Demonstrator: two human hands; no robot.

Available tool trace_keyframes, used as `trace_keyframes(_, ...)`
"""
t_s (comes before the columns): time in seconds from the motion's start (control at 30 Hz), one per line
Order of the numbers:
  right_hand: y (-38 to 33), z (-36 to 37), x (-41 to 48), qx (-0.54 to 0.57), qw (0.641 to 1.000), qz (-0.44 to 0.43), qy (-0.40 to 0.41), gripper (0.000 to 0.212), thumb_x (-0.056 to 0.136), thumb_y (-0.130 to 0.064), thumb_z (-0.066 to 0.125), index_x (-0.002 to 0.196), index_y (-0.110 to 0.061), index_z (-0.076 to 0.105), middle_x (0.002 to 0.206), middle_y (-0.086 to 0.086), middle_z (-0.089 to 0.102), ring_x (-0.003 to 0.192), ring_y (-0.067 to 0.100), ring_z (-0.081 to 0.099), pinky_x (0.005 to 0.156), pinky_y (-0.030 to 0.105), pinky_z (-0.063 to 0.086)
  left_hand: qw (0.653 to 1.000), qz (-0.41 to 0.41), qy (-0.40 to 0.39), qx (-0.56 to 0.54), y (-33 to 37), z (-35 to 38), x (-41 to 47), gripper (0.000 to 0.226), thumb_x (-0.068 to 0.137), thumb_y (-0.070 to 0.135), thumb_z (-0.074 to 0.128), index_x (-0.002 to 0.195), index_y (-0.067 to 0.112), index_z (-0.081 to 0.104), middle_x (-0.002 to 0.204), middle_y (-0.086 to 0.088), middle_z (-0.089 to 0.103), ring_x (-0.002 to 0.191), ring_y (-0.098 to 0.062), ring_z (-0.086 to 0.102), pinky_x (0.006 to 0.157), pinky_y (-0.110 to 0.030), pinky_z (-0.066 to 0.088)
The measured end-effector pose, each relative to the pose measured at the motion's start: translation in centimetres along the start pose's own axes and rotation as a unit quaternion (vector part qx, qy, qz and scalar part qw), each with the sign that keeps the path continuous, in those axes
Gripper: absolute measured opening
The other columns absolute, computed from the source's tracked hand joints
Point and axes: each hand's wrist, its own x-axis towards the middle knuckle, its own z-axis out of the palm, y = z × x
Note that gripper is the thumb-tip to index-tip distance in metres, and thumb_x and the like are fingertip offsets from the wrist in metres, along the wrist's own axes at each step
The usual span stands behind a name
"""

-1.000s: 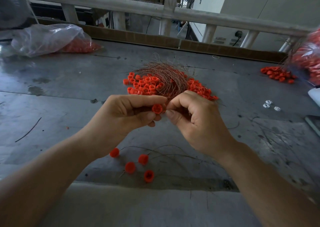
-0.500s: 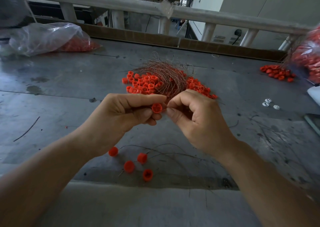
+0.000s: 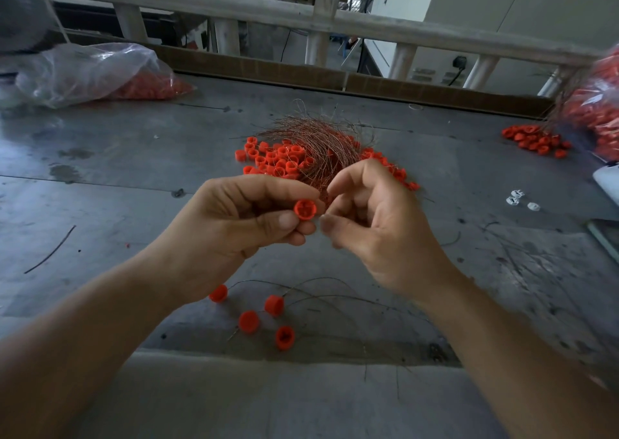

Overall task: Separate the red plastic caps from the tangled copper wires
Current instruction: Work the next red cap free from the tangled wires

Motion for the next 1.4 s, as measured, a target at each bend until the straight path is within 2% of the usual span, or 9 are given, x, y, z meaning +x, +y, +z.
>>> trace_keyframes(0.1, 0.3, 0.5, -0.1, 0.001, 1.0, 0.012, -0.006, 0.035, 0.077, -0.001, 0.067, 0.078, -0.03, 0.047, 0.062, -0.01, 0.053, 0.057, 0.011, 0.051, 0.056, 0.039, 0.049, 1.0, -0.014, -0.013, 0.0, 0.1, 0.2, 0.0, 0.023, 0.065, 0.021, 0.071, 0.088, 0.019, 0.075, 0.086, -0.003, 0.073, 0.077, -0.011, 0.068, 0.067, -0.018, 0.053)
trace_keyframes(0.23, 0.4, 0.1, 0.1, -0.015, 1.0, 0.002, -0.024, 0.021, 0.075, -0.016, 0.068, 0.077, -0.03, 0.051, 0.065, -0.005, 0.059, 0.058, 0.013, 0.057, 0.056, 0.03, 0.05, 0.999, -0.037, 0.002, -0.022, 0.1, 0.3, 0.0, 0.022, 0.064, 0.013, 0.065, 0.084, 0.015, 0.075, 0.081, -0.005, 0.073, 0.075, -0.013, 0.069, 0.065, -0.018, 0.054)
trace_keyframes(0.37, 1.5, -2.4, 1.2, -0.102, 0.991, 0.026, 0.081, 0.019, 0.082, -0.017, 0.067, 0.072, -0.028, 0.056, 0.072, 0.0, 0.064, 0.071, 0.023, 0.063, 0.071, 0.042, 0.053, 0.996, -0.068, 0.027, -0.043, 0.1, 0.2, 0.0, 0.024, 0.06, 0.011, 0.065, 0.082, 0.013, 0.075, 0.08, -0.008, 0.072, 0.073, -0.015, 0.07, 0.063, -0.018, 0.054)
trace_keyframes(0.5, 3.3, -5.0, 2.1, -0.186, 0.967, 0.076, 0.157, 0.021, 0.084, -0.016, 0.064, 0.07, -0.03, 0.057, 0.07, -0.008, 0.062, 0.069, 0.008, 0.058, 0.07, 0.024, 0.048, 0.996, -0.076, 0.037, -0.034, 0.0, 0.4, 0.0, 0.025, 0.058, 0.011, 0.065, 0.081, 0.013, 0.075, 0.08, -0.008, 0.072, 0.073, -0.016, 0.07, 0.063, -0.019, 0.054)
trace_keyframes(0.67, 4.0, -4.4, 2.0, -0.262, 0.956, 0.084, 0.097, 0.016, 0.081, -0.013, 0.067, 0.072, -0.026, 0.064, 0.066, -0.02, 0.056, 0.062, -0.005, 0.051, 0.057, 0.0, 0.034, 0.995, -0.084, 0.039, -0.036, 0.2, 0.5, -0.1, 0.025, 0.058, 0.011, 0.066, 0.081, 0.01, 0.075, 0.079, -0.009, 0.072, 0.072, -0.016, 0.069, 0.063, -0.019, 0.054)
trace_keyframes(0.8, 4.3, -3.1, 2.1, -0.294, 0.952, 0.062, 0.052, 0.003, 0.08, -0.016, 0.068, 0.08, -0.018, 0.07, 0.07, -0.02, 0.053, 0.065, -0.004, 0.05, 0.061, 0.005, 0.036, 0.994, -0.094, 0.038, -0.034, 0.3, 0.6, -0.2, 0.023, 0.062, 0.008, 0.063, 0.081, 0.008, 0.075, 0.079, -0.01, 0.071, 0.072, -0.016, 0.069, 0.062, -0.019, 0.054)
trace_keyframes(1.0, 4.6, -2.6, 2.1, -0.313, 0.947, 0.069, 0.024, 0.014, 0.075, -0.025, 0.074, 0.086, -0.02, 0.068, 0.073, -0.015, 0.052, 0.065, 0.0, 0.049, 0.068, 0.02, 0.041, 0.994, -0.1, 0.036, -0.025, 0.3, 0.7, -0.3, 0.025, 0.065, 0.002, 0.057, 0.081, 0.009, 0.074, 0.079, -0.01, 0.072, 0.071, -0.016, 0.069, 0.062, -0.019, 0.054)
trace_keyframes(1.27, 5.0, -1.3, 2.3, -0.389, 0.921, 0.031, 0.016, 0.005, 0.081, -0.023, 0.065, 0.078, -0.019, 0.063, 0.078, -0.012, 0.045, 0.075, 0.006, 0.043, 0.06, 0.019, 0.031, 0.994, -0.1, 0.034, -0.016, 0.3, 0.8, -0.2, 0.027, 0.066, 0.001, 0.055, 0.083, 0.009, 0.075, 0.08, -0.01, 0.072, 0.071, -0.016, 0.07, 0.061, -0.02, 0.054)
trace_keyframes(1.4, 4.7, -1.5, 2.3, -0.348, 0.936, 0.032, 0.037, 0.009, 0.081, -0.016, 0.065, 0.072, -0.019, 0.061, 0.079, -0.01, 0.05, 0.076, 0.005, 0.047, 0.062, 0.013, 0.035, 0.994, -0.1, 0.038, -0.014, 0.2, 0.7, -0.3, 0.026, 0.066, 0.001, 0.056, 0.083, 0.008, 0.074, 0.08, -0.01, 0.072, 0.071, -0.016, 0.07, 0.062, -0.019, 0.054)
